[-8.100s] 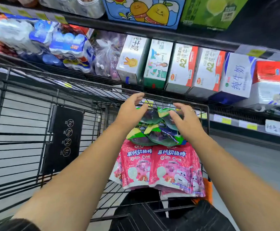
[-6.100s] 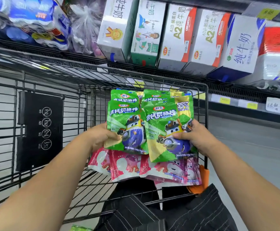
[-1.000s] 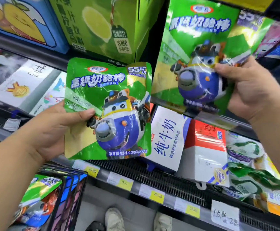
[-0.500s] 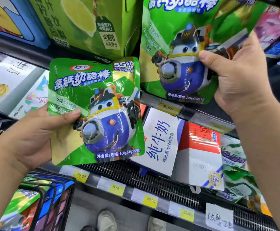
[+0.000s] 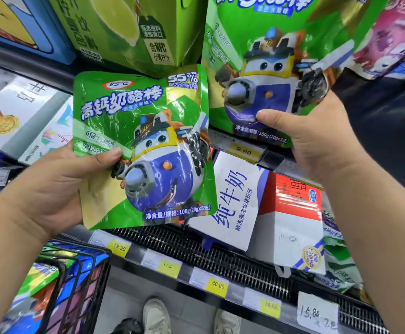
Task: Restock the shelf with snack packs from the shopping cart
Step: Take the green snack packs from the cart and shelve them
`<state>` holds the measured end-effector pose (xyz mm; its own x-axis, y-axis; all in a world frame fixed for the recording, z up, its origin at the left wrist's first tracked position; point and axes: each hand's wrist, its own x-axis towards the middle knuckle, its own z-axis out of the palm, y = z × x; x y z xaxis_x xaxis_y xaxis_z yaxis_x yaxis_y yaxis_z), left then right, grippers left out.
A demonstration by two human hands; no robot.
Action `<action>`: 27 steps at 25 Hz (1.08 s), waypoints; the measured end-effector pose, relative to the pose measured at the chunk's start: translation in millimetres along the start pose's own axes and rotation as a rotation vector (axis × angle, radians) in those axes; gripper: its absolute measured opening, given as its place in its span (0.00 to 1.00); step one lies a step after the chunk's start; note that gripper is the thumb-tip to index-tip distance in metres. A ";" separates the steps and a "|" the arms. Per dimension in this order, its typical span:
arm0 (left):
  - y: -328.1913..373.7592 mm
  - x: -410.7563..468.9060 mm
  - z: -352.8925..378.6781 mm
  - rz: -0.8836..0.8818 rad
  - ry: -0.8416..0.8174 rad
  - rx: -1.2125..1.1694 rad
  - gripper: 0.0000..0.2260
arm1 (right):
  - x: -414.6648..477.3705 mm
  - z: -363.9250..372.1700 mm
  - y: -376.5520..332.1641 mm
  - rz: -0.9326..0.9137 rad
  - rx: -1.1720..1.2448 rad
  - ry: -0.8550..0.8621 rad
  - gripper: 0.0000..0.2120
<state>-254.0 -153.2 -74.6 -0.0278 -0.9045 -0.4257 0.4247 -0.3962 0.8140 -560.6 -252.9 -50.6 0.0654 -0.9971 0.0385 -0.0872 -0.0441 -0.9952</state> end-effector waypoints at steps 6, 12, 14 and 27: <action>-1.2 1.1 4.4 -0.007 0.026 -0.010 0.16 | 32.1 4.4 12.6 -0.032 0.014 0.212 0.23; -5.3 -2.7 10.1 -0.070 -0.015 -0.026 0.21 | 52.8 4.9 17.9 0.043 -0.062 0.133 0.19; -6.1 -3.6 14.5 -0.092 -0.034 -0.030 0.22 | 56.3 5.1 18.9 0.072 -0.168 0.112 0.22; -7.8 2.1 46.2 -0.117 -0.061 -0.062 0.15 | 94.9 14.2 21.3 0.071 -0.231 0.361 0.41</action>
<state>-299.2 -159.4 -63.6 -0.1343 -0.8611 -0.4904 0.4700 -0.4911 0.7335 -542.1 -347.6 -69.4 -0.2974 -0.9539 0.0409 -0.3020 0.0534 -0.9518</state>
